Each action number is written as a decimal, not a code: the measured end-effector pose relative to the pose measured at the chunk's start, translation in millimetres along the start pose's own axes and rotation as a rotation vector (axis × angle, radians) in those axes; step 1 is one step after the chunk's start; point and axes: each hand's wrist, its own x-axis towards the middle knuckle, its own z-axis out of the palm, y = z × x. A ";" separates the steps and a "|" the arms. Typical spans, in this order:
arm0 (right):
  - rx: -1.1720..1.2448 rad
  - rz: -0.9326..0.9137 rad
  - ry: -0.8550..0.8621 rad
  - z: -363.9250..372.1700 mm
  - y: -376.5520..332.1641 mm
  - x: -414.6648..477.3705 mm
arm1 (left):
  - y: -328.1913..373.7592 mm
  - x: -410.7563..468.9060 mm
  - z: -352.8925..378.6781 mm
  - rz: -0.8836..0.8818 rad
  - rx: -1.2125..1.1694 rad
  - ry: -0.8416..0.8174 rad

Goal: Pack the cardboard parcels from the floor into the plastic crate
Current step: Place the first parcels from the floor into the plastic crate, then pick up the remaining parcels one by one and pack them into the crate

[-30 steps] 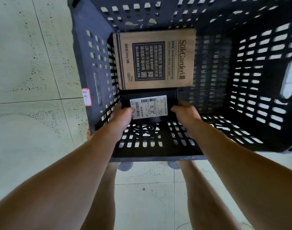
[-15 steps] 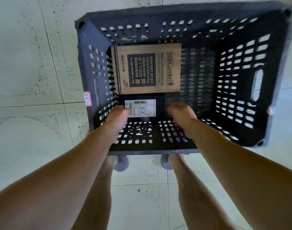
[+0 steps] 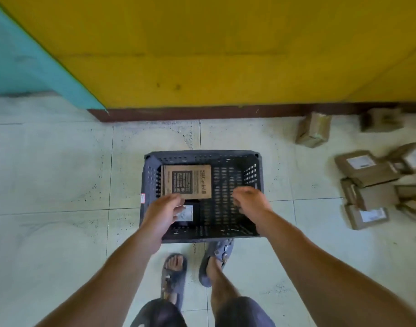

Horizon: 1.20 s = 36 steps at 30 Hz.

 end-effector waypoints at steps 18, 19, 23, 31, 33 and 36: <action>0.529 -0.139 0.371 -185.4 110.5 -273.0 | 71.3 -218.2 185.9 0.347 0.296 -0.357; 0.558 -0.142 0.389 -203.5 125.8 -276.0 | 70.0 -224.9 208.3 0.342 0.320 -0.368; 0.654 -0.182 0.457 -287.0 195.6 -280.4 | 57.2 -245.3 312.7 0.340 0.401 -0.395; 0.733 -0.106 0.500 -446.5 330.2 -280.2 | 36.7 -302.3 504.4 0.312 0.397 -0.477; 0.741 -0.086 0.476 -474.5 337.8 -266.8 | 40.4 -307.6 528.3 0.300 0.404 -0.465; 0.751 -0.097 0.429 -505.8 332.7 -237.3 | 52.7 -298.0 555.2 0.306 0.420 -0.433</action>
